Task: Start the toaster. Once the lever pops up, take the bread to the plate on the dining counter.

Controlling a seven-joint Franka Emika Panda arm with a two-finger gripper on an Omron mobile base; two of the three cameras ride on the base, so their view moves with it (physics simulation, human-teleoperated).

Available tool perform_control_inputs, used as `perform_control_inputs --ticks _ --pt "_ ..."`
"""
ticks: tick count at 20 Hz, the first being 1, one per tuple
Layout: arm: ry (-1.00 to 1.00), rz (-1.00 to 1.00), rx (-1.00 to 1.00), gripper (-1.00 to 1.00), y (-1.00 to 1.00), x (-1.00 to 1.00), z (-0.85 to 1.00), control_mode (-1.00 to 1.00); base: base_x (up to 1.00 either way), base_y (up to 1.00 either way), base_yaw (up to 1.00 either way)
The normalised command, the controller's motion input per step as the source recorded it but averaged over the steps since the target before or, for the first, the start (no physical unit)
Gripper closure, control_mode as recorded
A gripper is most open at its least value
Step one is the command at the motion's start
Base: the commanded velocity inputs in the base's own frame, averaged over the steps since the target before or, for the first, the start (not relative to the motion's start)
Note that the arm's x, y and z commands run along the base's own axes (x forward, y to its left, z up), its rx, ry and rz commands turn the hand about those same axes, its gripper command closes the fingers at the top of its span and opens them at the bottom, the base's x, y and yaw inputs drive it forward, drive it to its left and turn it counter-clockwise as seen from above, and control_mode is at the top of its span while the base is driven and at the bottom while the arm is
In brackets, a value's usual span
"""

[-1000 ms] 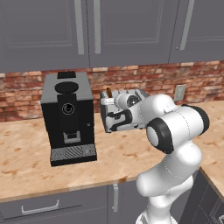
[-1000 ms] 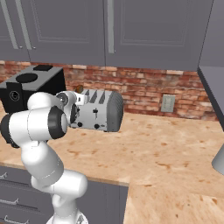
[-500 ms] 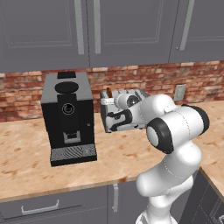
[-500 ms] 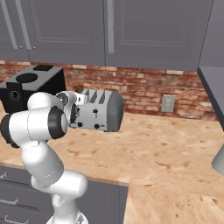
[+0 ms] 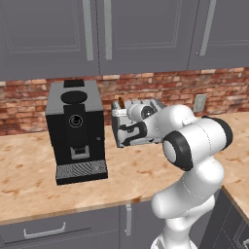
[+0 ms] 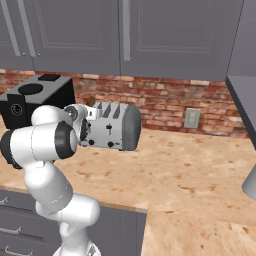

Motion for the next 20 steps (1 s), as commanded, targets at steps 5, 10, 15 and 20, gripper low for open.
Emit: perform_control_inputs --ticks 5,10,15,20 --pt "0.0 0.0 0.0 -1.0 0.0 0.0 0.0 -1.0 0.0 0.0 0.0" --pt "0.0 0.0 0.0 -1.0 0.0 0.0 0.0 -1.0 0.0 0.0 0.0" --pt "0.0 0.0 0.0 -1.0 0.0 0.0 0.0 -1.0 0.0 0.0 0.0" --pt "0.0 0.0 0.0 -1.0 0.0 0.0 0.0 -1.0 0.0 0.0 0.0"
